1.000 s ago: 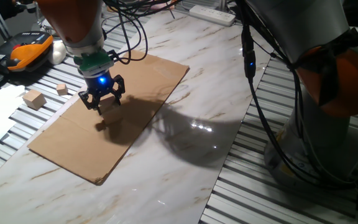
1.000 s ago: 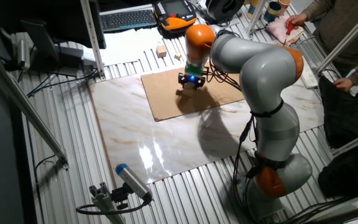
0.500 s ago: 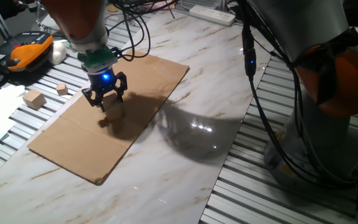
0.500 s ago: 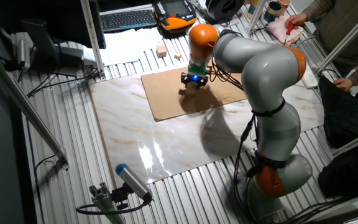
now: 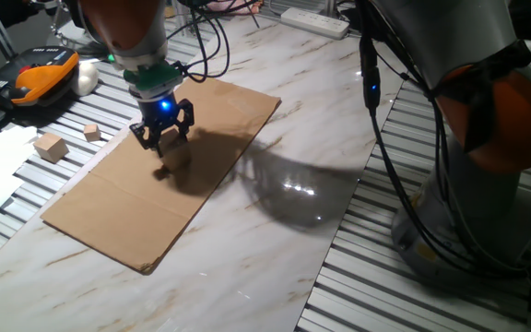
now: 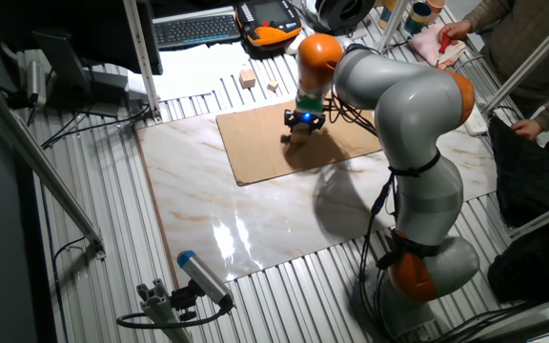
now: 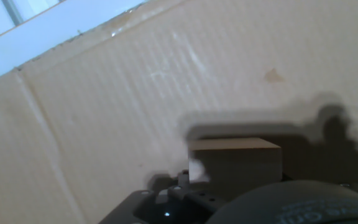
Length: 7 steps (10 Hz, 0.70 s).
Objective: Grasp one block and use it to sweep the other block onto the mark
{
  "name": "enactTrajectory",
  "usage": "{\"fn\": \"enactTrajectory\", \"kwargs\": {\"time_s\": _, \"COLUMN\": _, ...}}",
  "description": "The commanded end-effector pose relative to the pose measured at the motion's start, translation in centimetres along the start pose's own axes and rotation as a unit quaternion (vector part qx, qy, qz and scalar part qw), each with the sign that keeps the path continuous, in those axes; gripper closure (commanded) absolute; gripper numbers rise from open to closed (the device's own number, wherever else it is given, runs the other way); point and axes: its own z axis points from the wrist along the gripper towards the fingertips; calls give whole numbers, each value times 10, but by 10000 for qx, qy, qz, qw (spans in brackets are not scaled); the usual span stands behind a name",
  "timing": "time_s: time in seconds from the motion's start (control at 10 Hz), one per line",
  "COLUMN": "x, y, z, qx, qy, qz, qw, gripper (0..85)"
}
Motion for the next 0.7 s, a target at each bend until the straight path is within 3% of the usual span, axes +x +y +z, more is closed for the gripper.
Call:
{"fn": "enactTrajectory", "kwargs": {"time_s": 0.0, "x": -1, "y": -2, "z": 1, "qx": 1, "qy": -5, "qz": -18, "qw": 10000, "gripper": 850}}
{"fn": "enactTrajectory", "kwargs": {"time_s": 0.6, "x": -13, "y": -25, "z": 7, "qx": 25, "qy": -76, "qz": -194, "qw": 9998, "gripper": 850}}
